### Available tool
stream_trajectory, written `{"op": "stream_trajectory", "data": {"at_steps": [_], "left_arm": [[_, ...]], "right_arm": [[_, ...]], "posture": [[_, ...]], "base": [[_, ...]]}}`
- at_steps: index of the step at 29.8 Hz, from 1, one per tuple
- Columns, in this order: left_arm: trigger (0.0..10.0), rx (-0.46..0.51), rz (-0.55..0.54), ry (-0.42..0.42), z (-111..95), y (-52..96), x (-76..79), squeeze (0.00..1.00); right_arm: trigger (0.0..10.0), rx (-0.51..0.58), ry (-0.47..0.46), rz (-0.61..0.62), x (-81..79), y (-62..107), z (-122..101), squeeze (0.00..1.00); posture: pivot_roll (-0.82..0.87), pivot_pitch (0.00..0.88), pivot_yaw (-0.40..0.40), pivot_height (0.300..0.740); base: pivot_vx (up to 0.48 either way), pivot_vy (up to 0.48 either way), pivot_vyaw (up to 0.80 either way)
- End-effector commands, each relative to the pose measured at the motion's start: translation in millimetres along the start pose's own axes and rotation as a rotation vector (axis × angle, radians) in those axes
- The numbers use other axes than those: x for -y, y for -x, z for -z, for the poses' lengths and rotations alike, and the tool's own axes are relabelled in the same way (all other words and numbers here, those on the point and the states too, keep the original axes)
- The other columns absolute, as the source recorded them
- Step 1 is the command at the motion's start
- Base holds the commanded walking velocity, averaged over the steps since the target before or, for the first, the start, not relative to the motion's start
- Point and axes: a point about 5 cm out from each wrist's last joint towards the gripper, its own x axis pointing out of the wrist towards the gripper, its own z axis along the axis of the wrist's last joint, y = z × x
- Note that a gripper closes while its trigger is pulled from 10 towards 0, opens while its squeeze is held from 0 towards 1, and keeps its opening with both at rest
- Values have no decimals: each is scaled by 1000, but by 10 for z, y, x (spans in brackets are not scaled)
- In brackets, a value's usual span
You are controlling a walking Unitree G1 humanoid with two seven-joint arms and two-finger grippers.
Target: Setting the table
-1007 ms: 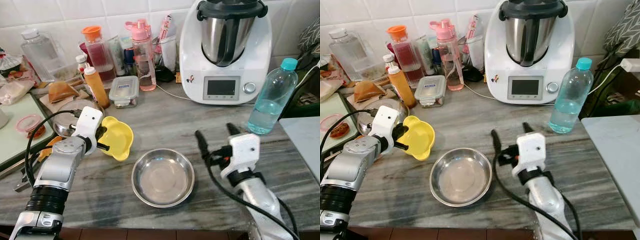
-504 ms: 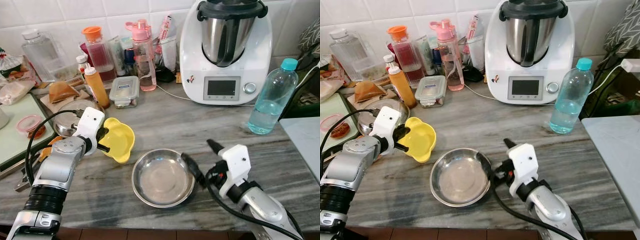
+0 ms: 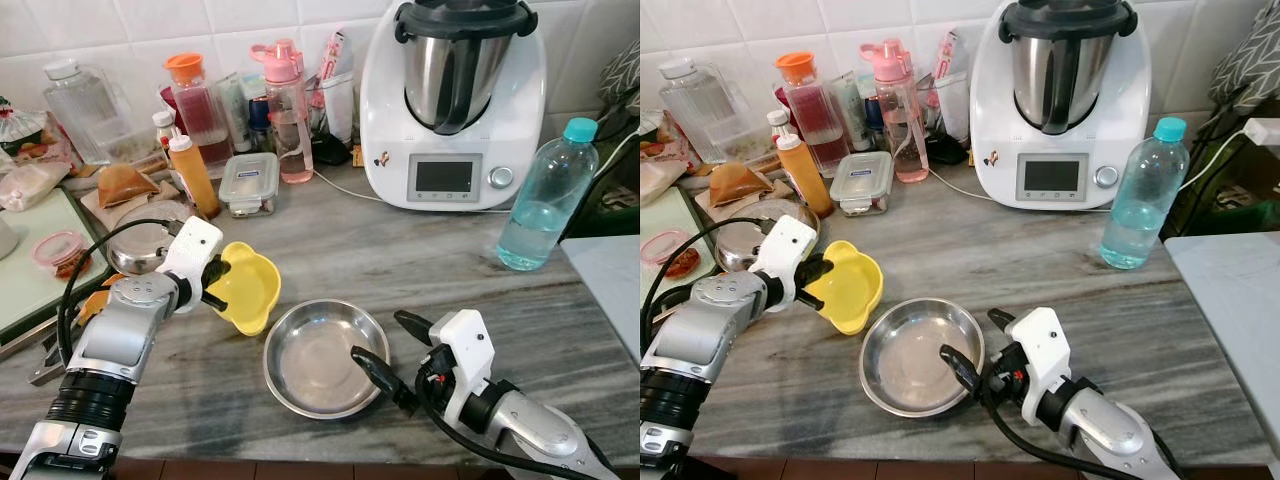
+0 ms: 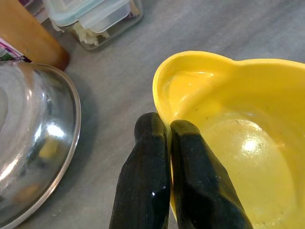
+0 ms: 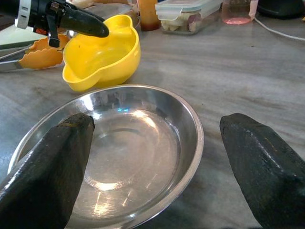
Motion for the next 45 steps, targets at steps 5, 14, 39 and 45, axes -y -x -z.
{"op": "stream_trajectory", "data": {"at_steps": [5,14,39,45], "left_arm": [[10000,-98,62,-28,195,0,93,0],[10000,-121,61,-148,213,27,93,1000],[10000,-6,-91,-292,-50,72,-89,1000],[10000,190,-120,-176,-268,122,-50,1000]], "right_arm": [[10000,3,12,-32,-44,7,-43,0],[10000,-20,6,-76,-107,-6,-7,0],[10000,-21,8,-81,-97,-37,10,0],[10000,-18,11,-72,-85,-47,17,0]], "posture": [[-63,0,111,740],[-61,0,106,740],[-54,0,99,740],[-49,0,97,740]], "base": [[0,0,0],[0,0,0],[0,0,0],[0,0,0]]}}
